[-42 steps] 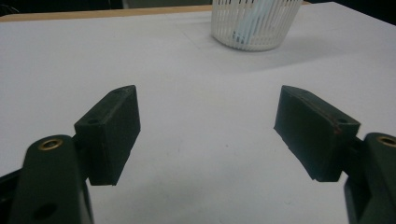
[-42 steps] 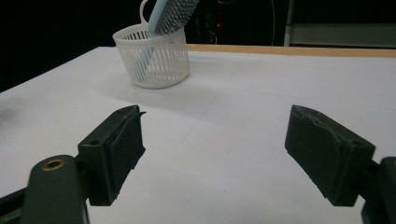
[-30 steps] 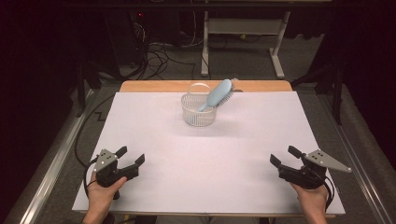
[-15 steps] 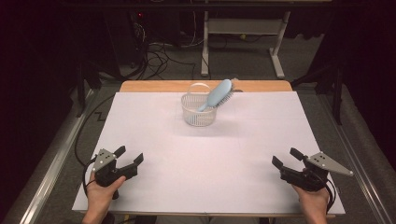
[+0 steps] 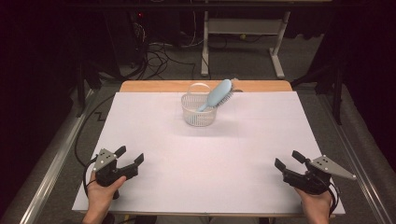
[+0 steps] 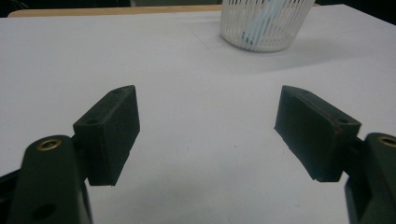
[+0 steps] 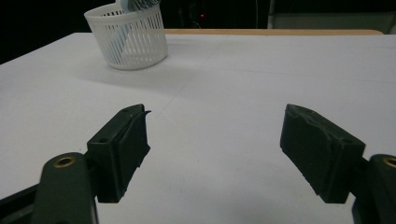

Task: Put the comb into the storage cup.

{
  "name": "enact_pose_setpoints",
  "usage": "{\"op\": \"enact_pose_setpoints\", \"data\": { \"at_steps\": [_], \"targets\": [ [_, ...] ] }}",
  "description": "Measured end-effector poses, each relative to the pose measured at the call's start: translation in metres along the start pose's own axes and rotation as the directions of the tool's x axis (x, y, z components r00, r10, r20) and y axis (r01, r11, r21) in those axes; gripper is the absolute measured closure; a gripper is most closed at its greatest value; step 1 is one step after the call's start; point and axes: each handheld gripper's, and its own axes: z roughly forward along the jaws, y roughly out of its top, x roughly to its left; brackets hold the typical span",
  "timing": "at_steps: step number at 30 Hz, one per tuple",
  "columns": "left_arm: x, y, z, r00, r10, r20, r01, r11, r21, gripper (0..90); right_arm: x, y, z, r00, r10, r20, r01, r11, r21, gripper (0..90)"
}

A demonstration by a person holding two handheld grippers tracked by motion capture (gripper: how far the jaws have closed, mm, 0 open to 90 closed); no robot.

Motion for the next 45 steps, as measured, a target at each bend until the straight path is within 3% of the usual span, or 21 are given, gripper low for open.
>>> {"op": "enact_pose_setpoints", "data": {
  "at_steps": [37,45],
  "targets": [
    [0.001,0.000,0.001,1.0000,0.002,0.004,-0.002,1.0000,0.006,22.9,-0.002,-0.012,-0.007,0.9994,0.035,-0.003,-0.035,0.9985,0.042,22.2],
    [0.001,0.000,0.002,1.0000,0.000,0.005,0.000,0.9999,0.011,22.9,0.001,-0.012,-0.008,0.9998,0.019,0.000,-0.019,0.9991,0.037,21.8]
  ]
}}
